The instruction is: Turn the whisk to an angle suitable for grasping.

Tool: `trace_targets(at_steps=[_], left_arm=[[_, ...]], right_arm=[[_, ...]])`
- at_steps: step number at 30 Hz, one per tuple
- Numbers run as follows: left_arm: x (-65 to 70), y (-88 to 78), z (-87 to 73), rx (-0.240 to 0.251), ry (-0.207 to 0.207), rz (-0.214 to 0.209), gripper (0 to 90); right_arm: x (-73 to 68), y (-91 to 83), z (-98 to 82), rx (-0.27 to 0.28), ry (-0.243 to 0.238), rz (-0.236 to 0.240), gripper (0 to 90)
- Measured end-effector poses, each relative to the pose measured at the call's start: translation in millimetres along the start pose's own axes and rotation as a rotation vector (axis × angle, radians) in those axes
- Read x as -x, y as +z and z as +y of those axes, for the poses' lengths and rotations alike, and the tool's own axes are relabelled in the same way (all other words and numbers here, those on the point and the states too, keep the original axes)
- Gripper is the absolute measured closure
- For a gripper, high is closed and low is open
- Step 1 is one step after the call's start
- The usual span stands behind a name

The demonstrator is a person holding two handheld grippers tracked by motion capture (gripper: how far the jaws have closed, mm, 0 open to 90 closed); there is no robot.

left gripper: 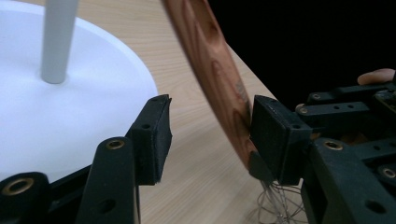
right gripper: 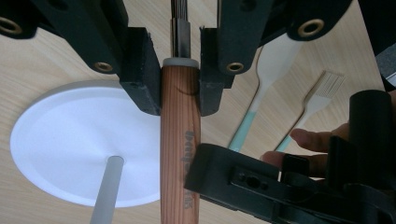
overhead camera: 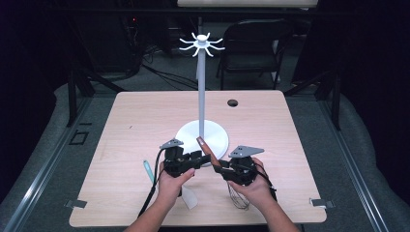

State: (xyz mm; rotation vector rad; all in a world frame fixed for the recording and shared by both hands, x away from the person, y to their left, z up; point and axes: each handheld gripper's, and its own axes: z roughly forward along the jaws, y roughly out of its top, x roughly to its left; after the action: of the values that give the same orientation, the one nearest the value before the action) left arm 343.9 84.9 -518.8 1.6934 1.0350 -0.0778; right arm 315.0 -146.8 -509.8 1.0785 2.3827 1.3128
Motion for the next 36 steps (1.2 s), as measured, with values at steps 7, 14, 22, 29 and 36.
trace_targets(at_steps=[7,14,22,29,36], left_arm=[[5.3,11.1,0.8,-0.001,-0.026,-0.032,57.7],[2.4,11.5,0.8,0.015,-0.064,-0.055,60.9],[1.6,11.2,1.9,0.027,-0.068,-0.05,61.9],[3.2,12.1,2.0,0.023,-0.066,-0.038,61.7],[5.7,13.9,2.6,0.026,-0.06,-0.035,61.8]], right_arm=[[-0.4,1.1,-1.2,0.005,-0.002,0.009,70.7],[2.3,0.7,-2.1,0.01,0.016,0.027,70.3],[1.9,-0.3,-10.4,-0.068,0.024,0.03,71.6],[1.1,-1.0,-12.2,-0.076,0.044,0.031,72.7],[-0.1,2.8,-13.1,-0.082,0.037,0.008,72.1]])
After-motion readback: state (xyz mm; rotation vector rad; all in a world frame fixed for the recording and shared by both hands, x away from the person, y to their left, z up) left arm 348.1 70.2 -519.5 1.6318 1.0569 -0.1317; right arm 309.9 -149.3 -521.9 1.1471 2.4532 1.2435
